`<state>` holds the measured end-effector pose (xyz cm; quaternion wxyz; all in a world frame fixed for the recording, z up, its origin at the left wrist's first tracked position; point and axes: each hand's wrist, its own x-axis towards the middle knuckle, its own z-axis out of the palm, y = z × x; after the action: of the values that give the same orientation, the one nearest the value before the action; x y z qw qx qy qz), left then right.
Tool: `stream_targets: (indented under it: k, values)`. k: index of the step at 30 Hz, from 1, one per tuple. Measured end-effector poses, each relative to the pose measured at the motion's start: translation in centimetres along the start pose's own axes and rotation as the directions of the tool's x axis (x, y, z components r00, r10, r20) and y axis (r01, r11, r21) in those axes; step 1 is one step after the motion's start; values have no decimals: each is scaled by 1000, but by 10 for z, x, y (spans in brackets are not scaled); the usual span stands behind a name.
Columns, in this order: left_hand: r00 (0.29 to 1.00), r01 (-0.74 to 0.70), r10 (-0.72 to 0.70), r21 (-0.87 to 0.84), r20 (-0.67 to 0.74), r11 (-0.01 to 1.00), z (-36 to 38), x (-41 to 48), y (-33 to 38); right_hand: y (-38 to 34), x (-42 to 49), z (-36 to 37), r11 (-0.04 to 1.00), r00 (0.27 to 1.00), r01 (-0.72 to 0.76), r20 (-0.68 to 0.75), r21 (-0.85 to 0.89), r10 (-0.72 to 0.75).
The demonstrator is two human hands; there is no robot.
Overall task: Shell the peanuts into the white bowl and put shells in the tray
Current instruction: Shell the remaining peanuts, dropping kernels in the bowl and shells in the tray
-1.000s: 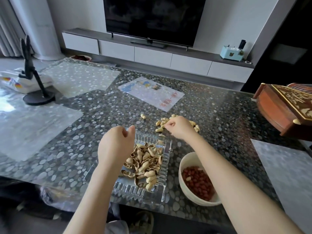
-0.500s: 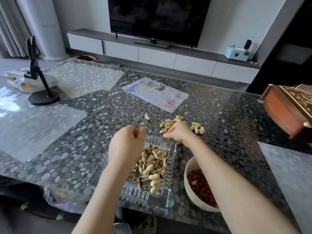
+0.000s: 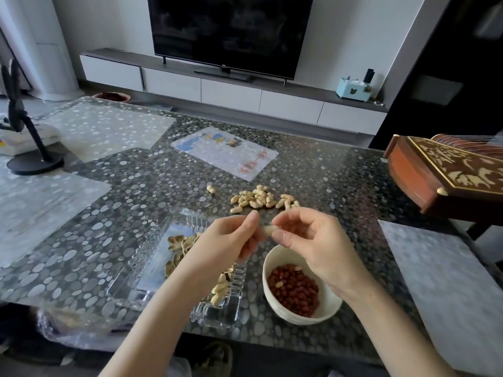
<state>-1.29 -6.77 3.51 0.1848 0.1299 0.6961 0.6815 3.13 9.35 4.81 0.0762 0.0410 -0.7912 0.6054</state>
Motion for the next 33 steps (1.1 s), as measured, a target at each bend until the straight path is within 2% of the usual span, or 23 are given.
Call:
stream_targets:
  k: [3,5,8,15,17,20,23,25,28,30,33]
  values:
    - [986,71,-55,-96,157,993,14,-9,-1,-2,-22,-5,997,998,63,-10,-47,-63]
    - [973,127,-90,-163,214,979,23,-12,-1,1,-32,-8,996,995,82,-49,-19,-83]
    - [966,159,-96,-260,240,952,30,-13,-4,10,-40,-9,995,985,33,-169,92,-17]
    - [945,236,-108,-415,309,879,49,-11,-3,12,-43,-6,992,972,100,-205,-80,-115]
    - [949,232,-119,-387,293,892,51,-11,-2,12,-43,-5,981,960,136,-225,-139,-165]
    - [978,151,-113,-219,175,964,53,-11,-1,12,-44,-7,954,936,150,-274,-258,-222]
    - [1000,-8,8,-2,17,1000,53,-9,-2,16,-44,-9,926,919,107,-319,-363,-232]
    - [994,-102,105,113,-29,988,53,-10,-2,20,-44,-9,912,915,97,-324,-398,-239]
    - [988,-149,152,154,-10,977,53,-11,0,20,-46,-8,902,921,118,-294,-416,-256]
    - [988,-151,148,156,31,976,53,-12,1,19,-47,-7,891,944,129,-222,-436,-245]
    - [987,-61,53,45,152,997,48,-11,3,21,-46,-8,828,955,168,-121,-535,-272]
